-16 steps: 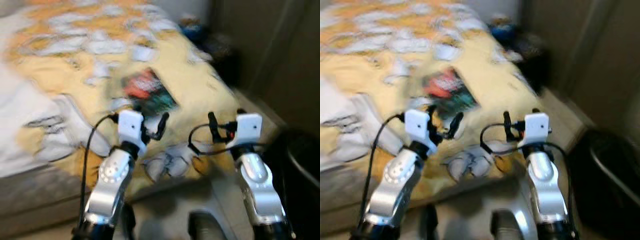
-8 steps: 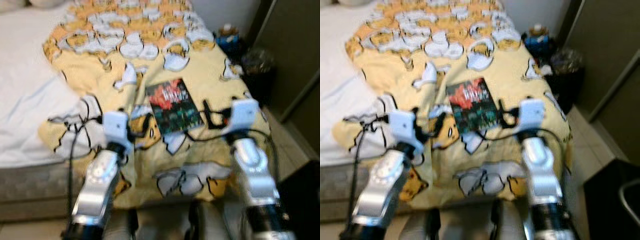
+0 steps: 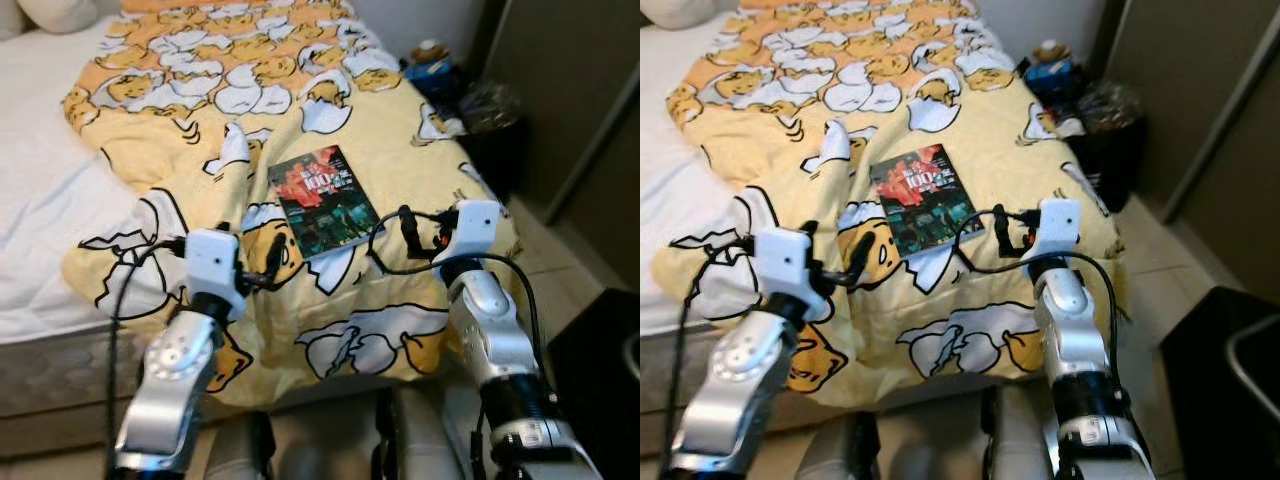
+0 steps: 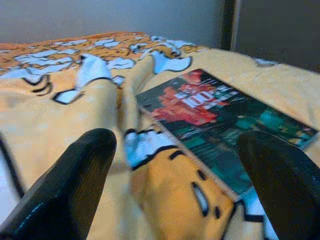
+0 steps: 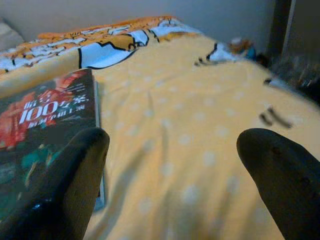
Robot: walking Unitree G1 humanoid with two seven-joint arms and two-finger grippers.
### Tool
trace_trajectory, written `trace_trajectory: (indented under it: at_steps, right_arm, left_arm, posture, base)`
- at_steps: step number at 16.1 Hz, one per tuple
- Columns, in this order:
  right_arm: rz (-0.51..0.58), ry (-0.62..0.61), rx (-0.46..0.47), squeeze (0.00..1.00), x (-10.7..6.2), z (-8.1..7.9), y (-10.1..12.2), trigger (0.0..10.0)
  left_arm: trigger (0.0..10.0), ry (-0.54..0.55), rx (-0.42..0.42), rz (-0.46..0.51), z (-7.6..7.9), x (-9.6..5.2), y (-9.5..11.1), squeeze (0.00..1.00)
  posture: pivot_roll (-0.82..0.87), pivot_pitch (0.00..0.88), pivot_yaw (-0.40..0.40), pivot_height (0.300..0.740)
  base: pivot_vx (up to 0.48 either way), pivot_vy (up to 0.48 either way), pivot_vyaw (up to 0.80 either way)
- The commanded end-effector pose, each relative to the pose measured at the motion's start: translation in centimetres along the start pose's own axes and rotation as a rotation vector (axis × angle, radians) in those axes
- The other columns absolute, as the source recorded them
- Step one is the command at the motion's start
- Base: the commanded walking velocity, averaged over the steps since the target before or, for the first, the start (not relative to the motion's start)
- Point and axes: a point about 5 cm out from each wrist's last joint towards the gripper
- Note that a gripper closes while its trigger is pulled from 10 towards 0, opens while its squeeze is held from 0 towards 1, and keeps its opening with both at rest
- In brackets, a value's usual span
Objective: Clean up the room
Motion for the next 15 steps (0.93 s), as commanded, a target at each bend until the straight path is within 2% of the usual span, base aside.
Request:
trace_trajectory:
  at_steps: [1,4,5,9,10,12,13,14,15]
  right_arm:
    - [0.008,0.016,0.045,0.0,0.5,-0.5,0.0,10.0]
    - [-0.014,0.052,0.112,0.0,1.3,-1.7,-0.5,10.0]
    - [-0.012,0.08,0.15,0.0,1.7,-2.9,-0.6,10.0]
    - [-0.009,0.15,0.143,0.0,1.6,-5.2,-1.2,10.0]
    - [-0.036,0.155,0.162,0.0,1.4,-5.7,-2.0,10.0]
    - [-0.081,0.144,0.208,0.0,1.2,-6.1,-3.2,10.0]
    - [-0.09,0.127,0.212,0.0,1.2,-6.0,-3.4,10.0]
    - [-0.07,0.12,0.176,0.0,1.2,-5.7,-3.2,10.0]
    - [-0.067,0.113,0.188,0.0,1.3,-5.6,-3.1,10.0]
  left_arm:
    - [10.0,0.012,0.023,-0.006,-0.9,-0.4,0.3,0.0]
    - [10.0,0.017,0.043,-0.02,-1.6,-1.3,0.5,0.0]
    - [10.0,0.017,0.046,-0.026,-1.6,-1.8,0.7,0.0]
    - [10.0,0.016,0.054,-0.036,-1.6,-2.4,0.9,0.0]
    - [10.0,0.013,0.054,-0.044,-1.6,-2.5,0.9,0.0]
    - [10.0,0.005,0.056,-0.051,-1.6,-2.5,0.9,0.0]
    - [10.0,0.003,0.057,-0.055,-1.6,-2.4,0.9,0.0]
    - [10.0,-0.003,0.06,-0.059,-1.6,-2.5,0.9,0.0]
    - [10.0,-0.007,0.061,-0.062,-1.6,-2.5,0.9,0.0]
  posture:
    - [0.08,0.082,0.095,0.609]
    - [0.11,0.092,0.1,0.609]
    - [0.13,0.093,0.094,0.609]
    - [0.13,0.099,0.092,0.609]
    - [0.14,0.103,0.097,0.609]
    - [0.13,0.11,0.104,0.609]
    - [0.13,0.111,0.107,0.609]
    - [0.14,0.114,0.114,0.609]
    - [0.14,0.114,0.114,0.609]
  base:
    - [0.0,0.0,0.0]
    - [0.0,0.0,0.0]
    - [0.0,0.0,0.0]
    - [0.0,0.0,0.0]
    - [0.0,0.0,0.0]
    - [0.0,0.0,0.0]
    - [0.0,0.0,0.0]
    - [0.0,0.0,0.0]
    - [0.0,0.0,0.0]
Point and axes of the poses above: a point about 5 cm out from each wrist's last joint towards the gripper, its own x axis pointing out of the wrist towards the gripper, its own y axis along the axis of the wrist's last joint, z = x × y, and after that the axes turned 5 degrees about x, right-handed
